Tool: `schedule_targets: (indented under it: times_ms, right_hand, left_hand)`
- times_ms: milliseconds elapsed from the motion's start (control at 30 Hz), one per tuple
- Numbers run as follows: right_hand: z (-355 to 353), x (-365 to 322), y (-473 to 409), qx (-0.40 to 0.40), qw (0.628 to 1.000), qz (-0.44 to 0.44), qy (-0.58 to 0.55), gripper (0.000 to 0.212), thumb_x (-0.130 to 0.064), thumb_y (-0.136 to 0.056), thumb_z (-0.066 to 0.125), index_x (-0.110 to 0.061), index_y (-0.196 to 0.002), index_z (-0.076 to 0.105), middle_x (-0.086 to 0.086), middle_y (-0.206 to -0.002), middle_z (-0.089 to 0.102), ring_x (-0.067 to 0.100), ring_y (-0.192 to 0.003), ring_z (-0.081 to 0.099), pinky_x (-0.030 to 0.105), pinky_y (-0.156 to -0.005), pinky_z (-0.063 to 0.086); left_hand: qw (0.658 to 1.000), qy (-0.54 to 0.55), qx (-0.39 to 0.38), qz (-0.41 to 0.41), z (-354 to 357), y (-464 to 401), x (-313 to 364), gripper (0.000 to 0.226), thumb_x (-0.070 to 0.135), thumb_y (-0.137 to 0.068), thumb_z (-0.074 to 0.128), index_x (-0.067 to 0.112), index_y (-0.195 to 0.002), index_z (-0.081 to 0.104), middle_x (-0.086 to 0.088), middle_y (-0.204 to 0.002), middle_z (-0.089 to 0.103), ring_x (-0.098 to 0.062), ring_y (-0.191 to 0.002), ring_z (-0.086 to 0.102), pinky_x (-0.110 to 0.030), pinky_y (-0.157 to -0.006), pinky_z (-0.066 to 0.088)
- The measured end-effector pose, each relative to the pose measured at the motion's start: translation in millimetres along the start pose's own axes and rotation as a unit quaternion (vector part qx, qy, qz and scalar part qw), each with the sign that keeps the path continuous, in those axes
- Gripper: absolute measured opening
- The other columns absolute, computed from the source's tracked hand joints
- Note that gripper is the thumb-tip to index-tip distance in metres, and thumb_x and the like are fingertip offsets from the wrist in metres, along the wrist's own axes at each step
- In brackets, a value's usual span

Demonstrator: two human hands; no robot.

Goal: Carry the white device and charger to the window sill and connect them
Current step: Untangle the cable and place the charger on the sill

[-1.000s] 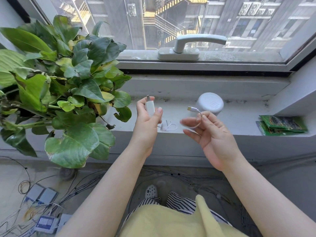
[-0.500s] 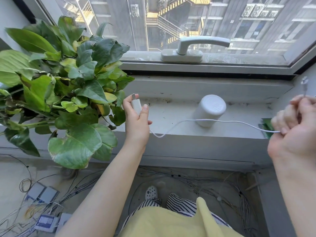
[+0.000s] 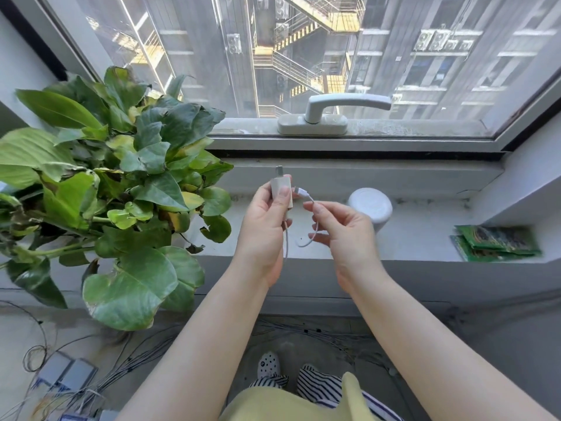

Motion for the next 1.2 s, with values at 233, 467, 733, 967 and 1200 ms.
schedule_targets:
  times_ms: [233,467,733,967,1200]
  right_hand:
    - [-1.6,0.5,-27.1,0.043,0.984,-0.119,0.127,0.01,-0.016,-0.089,0.064,-0.02,-0.085,0.073,0.009,-0.063,0.067,0.002,-0.054,0.051,0.013,-0.055,0.041]
    - [4.7,41.1,-34.5,0.052,0.958,-0.096,0.264,0.014,-0.017,-0.091,0.058,-0.009,-0.098,0.067,-0.002,-0.071,0.059,0.008,-0.062,0.053,0.022,-0.063,0.043]
    - [12.8,76.8,-43.7,0.081,0.952,-0.064,0.29,0.007,-0.013,-0.091,0.057,-0.014,-0.085,0.053,0.003,-0.079,0.06,0.017,-0.071,0.054,0.019,-0.058,0.035]
    - [10.7,86.2,-59.2,0.081,0.946,-0.05,0.309,0.01,-0.017,-0.093,0.053,-0.01,-0.085,0.053,0.008,-0.082,0.061,0.027,-0.074,0.058,0.038,-0.065,0.047]
    - [9.8,88.7,-66.6,0.072,0.937,-0.048,0.337,0.011,-0.019,-0.093,0.053,-0.009,-0.089,0.053,0.01,-0.088,0.06,0.024,-0.076,0.058,0.038,-0.068,0.048]
  left_hand:
    - [0.998,0.049,0.029,0.037,-2.4,-30.2,0.1,0.013,0.013,-0.09,0.059,0.022,-0.097,0.063,0.015,-0.075,0.064,-0.004,-0.076,0.055,-0.016,-0.072,0.044]
    - [0.985,-0.111,0.132,-0.026,-18.0,-47.9,-43.3,0.033,0.022,-0.077,0.075,0.013,-0.107,0.065,0.003,-0.093,0.068,-0.011,-0.085,0.061,-0.019,-0.073,0.047]
    - [0.911,-0.359,0.2,0.042,-22.6,-63.0,-78.2,0.044,0.037,-0.067,0.078,0.02,-0.099,0.053,0.0,-0.103,0.06,-0.019,-0.092,0.06,-0.037,-0.082,0.051]
    - [0.829,-0.498,0.234,0.096,-23.2,-70.8,-91.7,0.046,0.05,-0.07,0.071,0.016,-0.094,0.052,0.001,-0.097,0.06,-0.021,-0.093,0.056,-0.035,-0.078,0.046]
    - [0.779,-0.558,0.266,0.104,-22.8,-71.5,-97.8,0.052,0.062,-0.071,0.062,0.016,-0.091,0.051,-0.001,-0.093,0.06,-0.022,-0.091,0.054,-0.032,-0.08,0.042]
Point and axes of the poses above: each hand's wrist, its own y-axis away from the middle knuckle, its own z-axis out of the palm, x = y × z, the point moved 2 cm from there along -y, towards the middle knuckle
